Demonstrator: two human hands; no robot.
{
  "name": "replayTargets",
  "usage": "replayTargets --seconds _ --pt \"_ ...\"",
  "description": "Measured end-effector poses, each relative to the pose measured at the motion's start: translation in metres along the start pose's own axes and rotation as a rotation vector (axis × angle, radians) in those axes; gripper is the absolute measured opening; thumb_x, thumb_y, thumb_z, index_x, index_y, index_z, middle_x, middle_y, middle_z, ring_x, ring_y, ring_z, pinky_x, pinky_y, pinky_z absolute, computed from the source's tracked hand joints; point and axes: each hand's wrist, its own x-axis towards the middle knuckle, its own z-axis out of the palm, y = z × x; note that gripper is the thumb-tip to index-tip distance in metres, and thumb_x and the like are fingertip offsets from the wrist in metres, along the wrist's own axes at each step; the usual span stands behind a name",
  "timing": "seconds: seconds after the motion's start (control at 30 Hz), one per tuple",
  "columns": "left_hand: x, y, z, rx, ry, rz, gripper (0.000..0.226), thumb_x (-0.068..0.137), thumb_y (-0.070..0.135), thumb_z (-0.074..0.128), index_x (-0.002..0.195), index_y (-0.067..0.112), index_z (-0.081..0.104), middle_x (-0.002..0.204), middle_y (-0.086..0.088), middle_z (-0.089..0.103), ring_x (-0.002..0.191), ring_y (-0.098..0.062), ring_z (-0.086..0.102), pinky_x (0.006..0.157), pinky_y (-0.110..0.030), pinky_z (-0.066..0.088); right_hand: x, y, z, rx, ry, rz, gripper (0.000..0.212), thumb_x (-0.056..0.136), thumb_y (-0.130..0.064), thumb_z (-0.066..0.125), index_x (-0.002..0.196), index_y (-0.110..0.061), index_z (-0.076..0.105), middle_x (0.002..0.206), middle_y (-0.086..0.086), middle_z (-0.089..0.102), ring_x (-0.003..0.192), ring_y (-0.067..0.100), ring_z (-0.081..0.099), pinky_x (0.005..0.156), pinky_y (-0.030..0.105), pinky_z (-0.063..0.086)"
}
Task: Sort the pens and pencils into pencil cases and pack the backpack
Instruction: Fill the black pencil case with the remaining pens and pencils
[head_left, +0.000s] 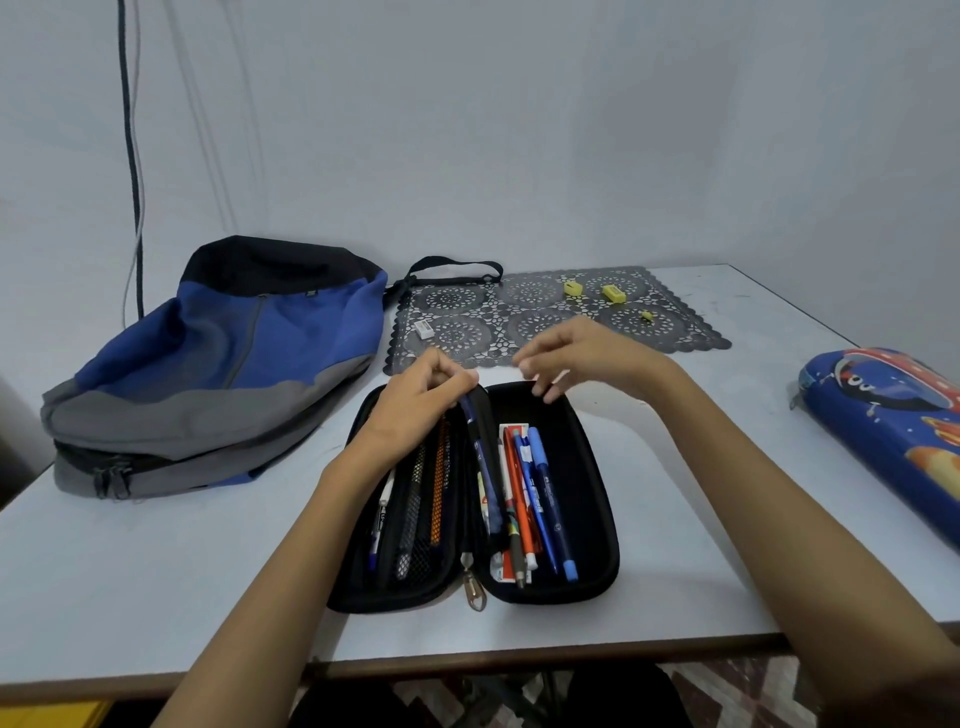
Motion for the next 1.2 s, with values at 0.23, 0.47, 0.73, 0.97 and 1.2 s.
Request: replayTargets --seconds 0.23,0.47,0.73,0.97,1.2 --pt "0.000 -0.002 -0.001 0.005 -0.020 0.008 0.027 0.081 0.049 0.062 0.087 0.023 0.060 0.091 -0.005 0.071 0.092 -0.022 0.065 0.096 -0.047 0.047 0.061 0.055 -0.048 -0.731 0.655 0.229 0.033 0.091 -0.015 0.053 0.122 -0.003 0.060 0.123 0.018 0.058 0.109 0.034 0.057 0.086 0.043 0.050" --pt "0.002 -0.004 -0.003 0.022 -0.026 0.027 0.025 0.084 0.048 0.060 0.087 0.023 0.059 0.082 0.005 0.071 0.090 -0.023 0.064 0.090 -0.045 0.046 0.070 0.095 -0.090 -0.920 0.643 0.367 0.024 0.093 0.000 0.045 0.109 0.008 0.061 0.116 0.028 0.060 0.108 0.040 0.057 0.087 0.043 0.047" --pt "0.000 -0.002 -0.003 0.012 -0.026 0.032 0.029 0.082 0.048 0.058 0.088 0.020 0.058 0.082 0.000 0.071 0.090 -0.029 0.063 0.093 -0.052 0.045 0.072 0.083 -0.086 -0.887 0.728 0.184 0.017 0.078 0.008 0.058 0.085 0.003 0.072 0.087 0.023 0.069 0.084 0.036 0.064 0.077 0.040 0.054" --pt "-0.001 0.001 -0.002 0.001 -0.013 0.011 0.031 0.080 0.049 0.059 0.088 0.019 0.059 0.085 -0.004 0.070 0.088 -0.027 0.063 0.093 -0.049 0.044 0.029 -0.033 -0.026 -0.371 -0.015 -0.147 0.014 0.074 -0.001 0.079 0.087 -0.007 0.077 0.070 0.000 0.074 0.067 0.009 0.070 0.064 0.018 0.052" --pt "-0.002 0.004 -0.001 0.001 -0.007 0.004 0.034 0.078 0.048 0.059 0.088 0.015 0.058 0.085 -0.007 0.070 0.092 -0.031 0.062 0.091 -0.050 0.045 0.026 -0.039 0.032 -0.709 -0.262 -0.126 0.015 0.070 0.005 0.078 0.075 -0.009 0.075 0.071 -0.005 0.073 0.069 0.004 0.068 0.076 0.027 0.057"
